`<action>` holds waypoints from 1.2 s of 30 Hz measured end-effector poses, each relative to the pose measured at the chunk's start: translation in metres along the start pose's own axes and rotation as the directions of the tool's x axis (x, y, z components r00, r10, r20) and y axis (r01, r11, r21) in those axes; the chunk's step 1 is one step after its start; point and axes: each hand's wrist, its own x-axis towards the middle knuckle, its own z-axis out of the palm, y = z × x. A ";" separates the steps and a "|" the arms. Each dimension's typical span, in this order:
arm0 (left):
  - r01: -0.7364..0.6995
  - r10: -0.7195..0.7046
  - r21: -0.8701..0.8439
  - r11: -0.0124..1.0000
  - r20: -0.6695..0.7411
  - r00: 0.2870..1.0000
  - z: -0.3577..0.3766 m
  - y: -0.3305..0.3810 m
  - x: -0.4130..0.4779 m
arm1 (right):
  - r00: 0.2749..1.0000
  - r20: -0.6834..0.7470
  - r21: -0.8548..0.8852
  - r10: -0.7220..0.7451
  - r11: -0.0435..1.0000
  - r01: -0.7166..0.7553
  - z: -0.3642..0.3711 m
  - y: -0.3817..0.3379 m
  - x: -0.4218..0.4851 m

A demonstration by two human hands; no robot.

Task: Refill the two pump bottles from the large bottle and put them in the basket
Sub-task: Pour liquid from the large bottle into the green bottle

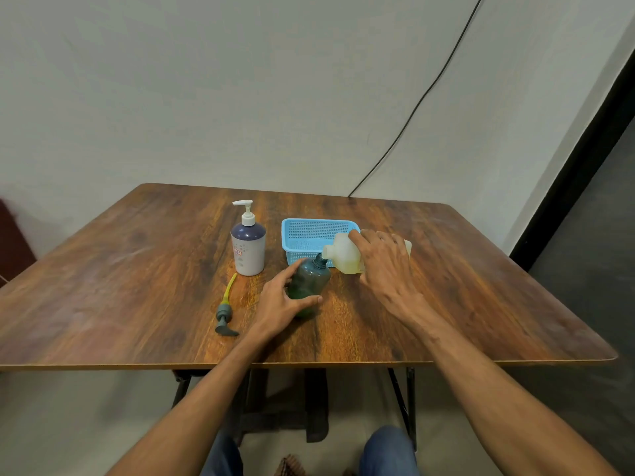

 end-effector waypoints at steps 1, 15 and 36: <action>-0.001 0.001 -0.003 1.000 0.000 1.000 0.000 0.000 0.000 | 1.000 -0.003 -0.001 -0.001 1.000 0.001 0.000 0.000 0.000; 0.017 -0.017 0.003 1.000 0.007 1.000 0.000 0.003 -0.001 | 1.000 -0.003 -0.019 -0.003 1.000 0.003 -0.001 -0.001 0.000; 0.010 -0.010 -0.006 1.000 0.004 1.000 0.001 0.001 0.001 | 1.000 0.000 -0.027 -0.008 1.000 0.008 -0.004 -0.002 0.000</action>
